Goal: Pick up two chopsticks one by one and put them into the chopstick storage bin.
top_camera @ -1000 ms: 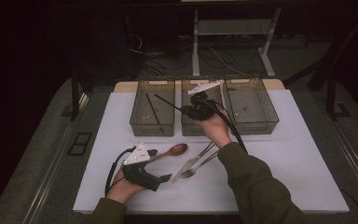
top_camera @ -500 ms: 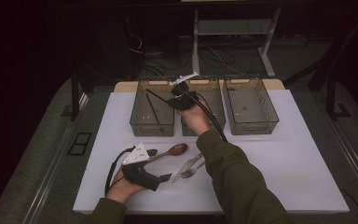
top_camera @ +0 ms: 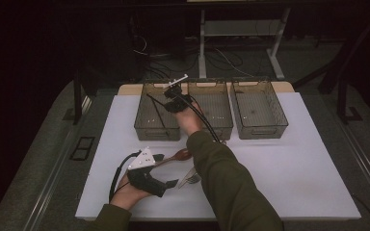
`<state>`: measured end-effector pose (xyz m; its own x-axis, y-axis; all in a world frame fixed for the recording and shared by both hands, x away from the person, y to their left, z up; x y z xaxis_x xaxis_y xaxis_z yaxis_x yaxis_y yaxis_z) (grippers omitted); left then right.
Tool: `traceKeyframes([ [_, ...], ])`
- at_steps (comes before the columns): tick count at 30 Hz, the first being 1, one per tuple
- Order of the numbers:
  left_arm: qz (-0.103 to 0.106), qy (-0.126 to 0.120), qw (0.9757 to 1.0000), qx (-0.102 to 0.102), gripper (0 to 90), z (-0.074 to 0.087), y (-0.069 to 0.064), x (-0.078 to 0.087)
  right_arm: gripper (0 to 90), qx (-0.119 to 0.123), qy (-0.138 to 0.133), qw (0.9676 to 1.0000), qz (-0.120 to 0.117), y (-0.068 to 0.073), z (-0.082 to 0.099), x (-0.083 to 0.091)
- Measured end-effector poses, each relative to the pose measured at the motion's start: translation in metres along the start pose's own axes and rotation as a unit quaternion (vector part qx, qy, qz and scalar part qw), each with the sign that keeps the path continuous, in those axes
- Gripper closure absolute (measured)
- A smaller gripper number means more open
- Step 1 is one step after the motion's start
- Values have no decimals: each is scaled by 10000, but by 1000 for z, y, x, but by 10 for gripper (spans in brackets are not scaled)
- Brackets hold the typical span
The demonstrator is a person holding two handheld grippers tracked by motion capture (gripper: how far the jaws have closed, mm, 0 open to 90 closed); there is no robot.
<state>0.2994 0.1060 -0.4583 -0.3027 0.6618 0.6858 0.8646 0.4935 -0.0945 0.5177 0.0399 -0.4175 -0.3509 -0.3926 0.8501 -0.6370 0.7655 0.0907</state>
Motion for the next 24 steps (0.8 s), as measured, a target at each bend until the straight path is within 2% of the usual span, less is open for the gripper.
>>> traceKeyframes([
  [3, 5, -15, 10000, -1, 0, 0, 0, 0, 839, 74, -10, 10000, 48, 4, -4, -2],
  [5, 2, -5, 10000, 1, 0, 0, 0, 1, 769, 65, -102, 9999, 13, 5, -6, -1],
  [10, 1, -2, 10000, -3, 0, 0, 0, 1, 702, 82, -146, 9999, -22, 3, -6, 4],
  [13, 0, 2, 10000, -7, 0, 0, 0, 0, 660, 127, -189, 9997, -117, 2, -5, 9],
  [16, -6, 2, 10000, -19, 0, 0, 1, 1, 603, 161, -232, 9991, -311, 4, -3, 14],
  [19, -16, 5, 10000, -26, 0, 0, 1, 1, 539, 258, -245, 9988, -333, 5, 1, 20],
  [24, -2, 15, 10000, -20, 0, 0, 0, 0, 474, 358, -509, 9964, -571, 5, 8, 34],
])
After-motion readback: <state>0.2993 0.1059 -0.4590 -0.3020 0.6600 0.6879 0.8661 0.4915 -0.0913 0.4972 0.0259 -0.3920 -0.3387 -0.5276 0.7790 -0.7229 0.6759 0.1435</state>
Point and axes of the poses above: each handheld gripper's, and its own axes: x roughly backward along the jaws, z roughly out of its underside, y roughly to its left, the point moved 6 cm from there along -x, roughly forward along the jaws, and after that the axes turned 14 degrees about y, right-handed, at the moved point
